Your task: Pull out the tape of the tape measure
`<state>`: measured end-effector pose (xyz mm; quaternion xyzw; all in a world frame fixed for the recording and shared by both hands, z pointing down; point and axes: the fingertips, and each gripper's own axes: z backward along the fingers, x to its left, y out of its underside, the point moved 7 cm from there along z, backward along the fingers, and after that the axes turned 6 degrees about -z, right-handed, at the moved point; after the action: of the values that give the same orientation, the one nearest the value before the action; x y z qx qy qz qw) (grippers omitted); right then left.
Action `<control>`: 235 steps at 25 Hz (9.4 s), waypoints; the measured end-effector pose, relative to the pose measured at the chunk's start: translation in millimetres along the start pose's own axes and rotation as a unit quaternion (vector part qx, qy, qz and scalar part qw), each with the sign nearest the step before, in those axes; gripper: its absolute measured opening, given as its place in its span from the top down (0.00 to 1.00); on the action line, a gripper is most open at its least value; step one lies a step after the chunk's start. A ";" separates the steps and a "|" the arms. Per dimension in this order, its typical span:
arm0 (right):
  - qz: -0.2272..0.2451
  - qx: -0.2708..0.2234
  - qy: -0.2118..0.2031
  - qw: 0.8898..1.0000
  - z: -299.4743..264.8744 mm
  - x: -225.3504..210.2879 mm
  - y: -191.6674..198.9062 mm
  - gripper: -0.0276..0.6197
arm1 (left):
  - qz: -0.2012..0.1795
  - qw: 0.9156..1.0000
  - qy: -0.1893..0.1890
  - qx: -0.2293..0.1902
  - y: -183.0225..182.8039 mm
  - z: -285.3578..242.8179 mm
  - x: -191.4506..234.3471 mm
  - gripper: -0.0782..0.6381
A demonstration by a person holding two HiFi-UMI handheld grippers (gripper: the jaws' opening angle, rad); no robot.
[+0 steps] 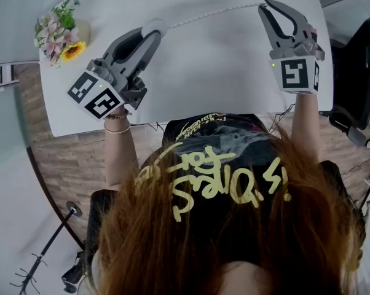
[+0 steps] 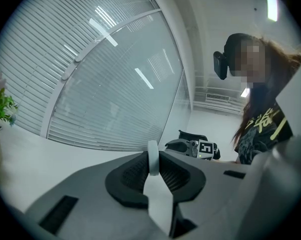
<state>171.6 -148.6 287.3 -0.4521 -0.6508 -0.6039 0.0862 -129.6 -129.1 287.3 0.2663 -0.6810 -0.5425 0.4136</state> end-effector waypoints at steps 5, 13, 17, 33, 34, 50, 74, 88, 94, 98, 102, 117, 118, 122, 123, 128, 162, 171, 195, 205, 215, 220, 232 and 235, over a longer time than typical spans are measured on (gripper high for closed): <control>0.003 -0.005 -0.004 1.000 -0.3 3.9 -4.3 0.86 | 0.001 1.000 -0.002 -0.002 0.1 1.2 0.4 0.81; -0.001 -0.010 -0.010 1.000 -2.5 8.7 -8.3 0.86 | 0.003 1.000 -0.001 -0.005 -1.4 0.8 -0.2 0.81; -0.001 -0.012 -0.013 1.000 -3.1 10.2 -10.7 0.86 | 0.002 1.000 -0.002 -0.004 -2.5 0.3 -1.1 0.81; -0.006 -0.015 -0.021 1.000 -4.2 18.0 -16.8 0.86 | -0.001 1.000 0.003 0.002 -3.2 -1.6 -2.1 0.81; -0.009 -0.012 -0.021 1.000 -3.6 18.8 -16.6 0.86 | -0.002 1.000 0.003 0.002 -3.2 -1.4 -1.9 0.81; 0.000 -0.030 -0.038 0.999 -4.7 29.5 -31.6 0.86 | -0.009 1.000 0.011 0.004 -7.6 -3.3 -5.6 0.81; -0.006 -0.040 -0.052 0.998 -9.5 40.0 -44.4 0.86 | -0.007 1.000 0.013 0.001 -9.4 -4.1 -7.1 0.81; -0.008 -0.046 -0.062 0.997 -12.7 48.1 -53.1 0.86 | -0.002 1.000 0.020 0.002 -8.8 -6.0 -8.7 0.81; -0.008 -0.046 -0.066 0.997 -13.9 54.8 -57.8 0.86 | -0.002 1.000 0.022 0.001 -8.1 -3.2 -7.7 0.81; -0.009 -0.046 -0.067 0.997 -15.4 60.1 -60.4 0.86 | -0.001 1.000 0.026 0.002 -6.2 -1.0 -5.7 0.81; -0.010 -0.046 -0.068 0.997 -15.7 63.2 -59.2 0.86 | 0.001 1.000 0.031 0.006 -2.2 -3.4 -5.2 0.81; -0.014 -0.059 -0.084 0.995 -18.4 89.9 -72.7 0.86 | -0.001 0.999 0.044 0.018 4.4 2.8 -6.5 0.81; -0.014 -0.060 -0.087 0.994 -20.6 91.9 -72.4 0.86 | 0.000 0.999 0.044 0.020 5.4 1.7 -4.9 0.81; -0.019 -0.060 -0.093 0.994 -27.2 96.2 -68.6 0.86 | 0.002 0.999 0.045 0.024 9.7 -1.5 -0.2 0.81; -0.020 -0.060 -0.093 0.994 -27.7 96.2 -68.2 0.86 | 0.003 0.999 0.045 0.025 10.3 -1.8 0.1 0.81; -0.021 -0.065 -0.096 0.993 -30.3 99.1 -69.1 0.86 | 0.005 0.999 0.046 0.027 13.1 -3.4 1.0 0.81; -0.006 -0.077 -0.107 0.991 -45.1 150.0 -129.8 0.86 | 0.003 0.998 0.068 0.014 5.8 44.6 17.8 0.81; -0.005 -0.078 -0.107 0.991 -41.6 152.5 -132.4 0.86 | 0.001 0.997 0.075 0.016 5.4 42.0 13.7 0.81; 0.004 -0.071 -0.119 0.990 -46.7 160.6 -145.0 0.86 | 0.009 0.997 0.075 0.011 7.4 46.6 19.1 0.81; -0.017 -0.061 -0.093 0.994 -32.7 144.9 -126.2 0.86 | 0.007 0.999 0.053 -0.010 5.8 52.1 24.6 0.81; -0.143 -0.128 -0.073 0.979 -24.2 128.8 -125.9 0.86 | 0.004 0.999 0.050 -0.009 6.3 51.9 23.7 0.81; -0.246 -0.175 -0.061 0.951 -22.2 123.3 -127.0 0.86 | 0.008 0.999 0.050 -0.008 8.3 52.0 23.9 0.81; -0.129 -0.123 -0.149 0.973 -34.4 160.7 -136.6 0.77 | 0.019 0.998 0.059 0.006 13.4 48.4 18.9 0.81; -0.103 -0.122 -0.154 0.975 -37.6 163.6 -145.0 0.72 | 0.022 0.998 0.065 0.011 12.7 46.7 17.4 0.81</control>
<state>-39.4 -81.8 302.0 -0.4776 -0.6207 -0.6073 -0.1337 -177.3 -115.7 301.0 0.2904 -0.6643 -0.5072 0.4660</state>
